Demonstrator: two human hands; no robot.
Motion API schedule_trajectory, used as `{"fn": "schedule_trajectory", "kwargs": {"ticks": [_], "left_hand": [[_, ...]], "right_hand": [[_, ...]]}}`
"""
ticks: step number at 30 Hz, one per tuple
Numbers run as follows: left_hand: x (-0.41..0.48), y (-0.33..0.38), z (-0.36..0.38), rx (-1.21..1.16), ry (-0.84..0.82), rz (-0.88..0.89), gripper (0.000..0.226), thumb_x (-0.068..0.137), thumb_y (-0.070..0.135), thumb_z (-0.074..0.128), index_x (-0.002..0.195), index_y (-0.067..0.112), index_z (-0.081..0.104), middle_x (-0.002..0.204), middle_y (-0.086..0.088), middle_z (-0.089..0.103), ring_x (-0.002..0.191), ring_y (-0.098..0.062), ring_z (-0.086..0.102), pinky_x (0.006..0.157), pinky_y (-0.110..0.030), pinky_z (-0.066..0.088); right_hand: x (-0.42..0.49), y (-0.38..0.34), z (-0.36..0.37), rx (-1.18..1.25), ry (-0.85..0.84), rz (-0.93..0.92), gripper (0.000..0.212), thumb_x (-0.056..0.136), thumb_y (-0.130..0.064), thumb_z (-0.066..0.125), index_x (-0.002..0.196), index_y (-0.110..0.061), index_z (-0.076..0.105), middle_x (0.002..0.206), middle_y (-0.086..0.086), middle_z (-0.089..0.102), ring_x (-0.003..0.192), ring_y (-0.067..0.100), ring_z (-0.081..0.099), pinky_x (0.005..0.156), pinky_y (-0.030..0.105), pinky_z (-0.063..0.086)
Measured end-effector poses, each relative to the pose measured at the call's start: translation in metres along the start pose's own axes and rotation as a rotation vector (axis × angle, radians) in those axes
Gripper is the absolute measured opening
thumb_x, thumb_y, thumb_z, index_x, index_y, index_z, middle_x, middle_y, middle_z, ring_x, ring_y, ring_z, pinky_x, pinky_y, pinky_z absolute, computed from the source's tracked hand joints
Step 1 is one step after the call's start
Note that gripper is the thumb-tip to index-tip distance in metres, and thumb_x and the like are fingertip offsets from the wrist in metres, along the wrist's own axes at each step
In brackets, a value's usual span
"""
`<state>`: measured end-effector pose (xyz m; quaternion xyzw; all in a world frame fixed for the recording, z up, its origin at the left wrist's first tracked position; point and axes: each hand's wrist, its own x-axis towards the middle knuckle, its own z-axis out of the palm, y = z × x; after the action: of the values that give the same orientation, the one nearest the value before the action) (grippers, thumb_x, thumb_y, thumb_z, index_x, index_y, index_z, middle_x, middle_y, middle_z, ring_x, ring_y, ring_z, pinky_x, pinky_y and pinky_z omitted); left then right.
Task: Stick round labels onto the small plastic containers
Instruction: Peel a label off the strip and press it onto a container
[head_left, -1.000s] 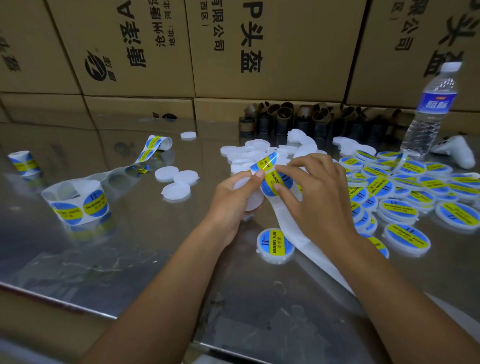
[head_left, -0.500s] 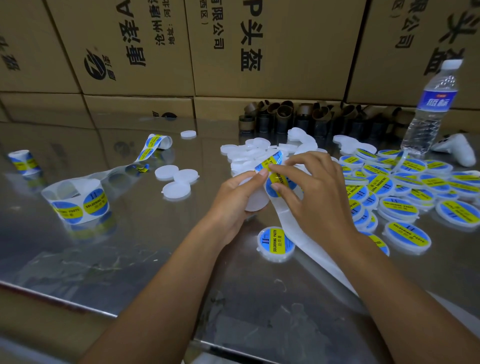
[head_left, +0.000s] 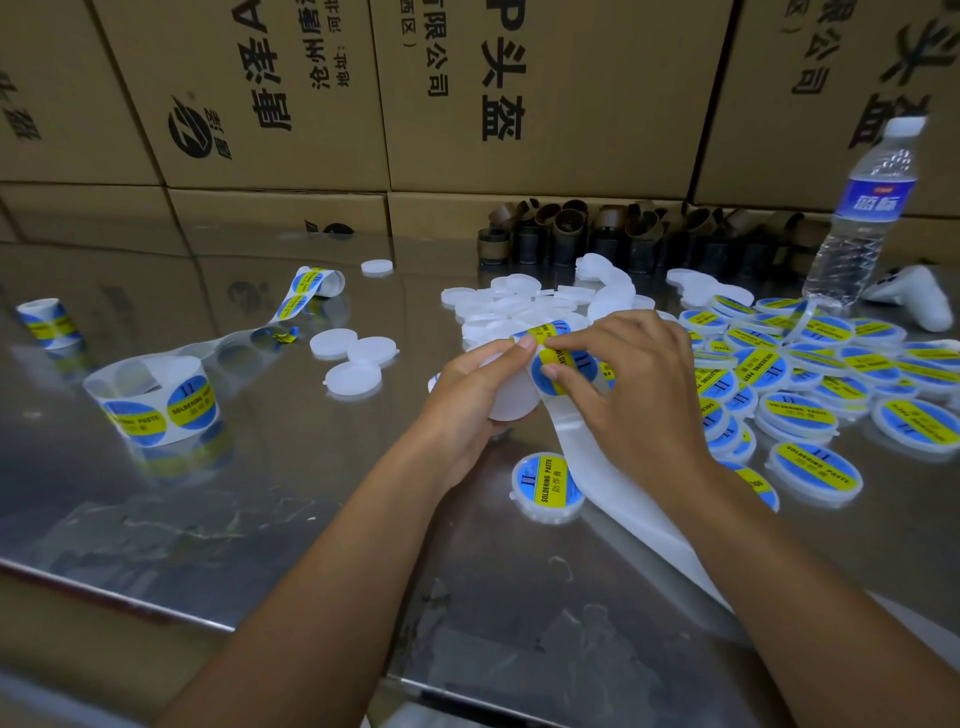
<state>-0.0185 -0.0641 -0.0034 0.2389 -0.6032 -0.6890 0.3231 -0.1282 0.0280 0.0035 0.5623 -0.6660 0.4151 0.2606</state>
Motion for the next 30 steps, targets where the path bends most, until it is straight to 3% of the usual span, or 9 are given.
{"fn": "schedule_trajectory", "kwargs": {"ticks": [6,12,16,19,27,30], "left_hand": [[-0.0006,0.0001,0.0,0.03,0.057,0.001,0.021,0.089,0.038,0.06,0.077,0.024,0.069,0.085,-0.002,0.063,0.076,-0.018,0.05,0.064,-0.029,0.035],[0.0006,-0.0009,-0.0005,0.026,0.108,0.001,0.02,0.088,0.035,0.062,0.073,0.025,0.069,0.084,-0.003,0.063,0.077,-0.02,0.054,0.059,-0.025,0.045],[0.0004,-0.001,0.0001,0.054,0.13,0.01,0.017,0.089,0.035,0.062,0.078,0.024,0.069,0.08,-0.001,0.062,0.074,-0.018,0.054,0.052,-0.022,0.043],[0.0007,-0.0019,0.0005,0.07,0.176,0.014,0.016,0.087,0.034,0.064,0.076,0.024,0.069,0.077,-0.001,0.062,0.069,-0.018,0.053,0.055,-0.025,0.042],[0.0041,-0.0033,-0.0008,-0.043,0.275,0.019,0.011,0.086,0.023,0.068,0.081,0.014,0.065,0.075,-0.015,0.056,0.064,-0.025,0.042,0.049,-0.026,0.029],[0.005,-0.0038,-0.0014,-0.043,0.311,0.017,0.011,0.085,0.023,0.069,0.084,0.013,0.066,0.079,-0.016,0.056,0.066,-0.025,0.044,0.049,-0.026,0.033]], "right_hand": [[-0.0004,-0.0001,0.0002,0.024,-0.044,0.025,0.011,0.079,-0.022,0.072,0.089,-0.018,0.071,0.088,0.0,0.068,0.092,0.026,0.057,0.09,0.042,0.034],[0.0004,0.0006,0.0016,0.078,-0.101,0.037,0.012,0.078,-0.014,0.072,0.088,-0.015,0.067,0.084,-0.006,0.059,0.088,0.024,0.054,0.078,0.025,0.025],[0.0004,-0.0003,0.0014,0.087,-0.11,0.033,0.013,0.077,-0.012,0.072,0.087,-0.016,0.066,0.084,-0.008,0.055,0.087,0.023,0.053,0.077,0.025,0.026],[0.0002,-0.0016,0.0011,0.097,-0.118,0.027,0.011,0.078,-0.011,0.069,0.087,-0.016,0.066,0.084,-0.003,0.057,0.087,0.023,0.053,0.078,0.028,0.029],[0.0014,-0.0034,-0.0003,0.081,-0.152,0.031,0.011,0.076,-0.007,0.068,0.082,-0.016,0.067,0.086,0.003,0.059,0.09,0.026,0.053,0.079,0.028,0.028],[0.0016,-0.0036,-0.0001,0.089,-0.124,0.035,0.012,0.075,-0.006,0.066,0.079,-0.016,0.066,0.084,0.0,0.059,0.087,0.024,0.053,0.078,0.029,0.029]]}}
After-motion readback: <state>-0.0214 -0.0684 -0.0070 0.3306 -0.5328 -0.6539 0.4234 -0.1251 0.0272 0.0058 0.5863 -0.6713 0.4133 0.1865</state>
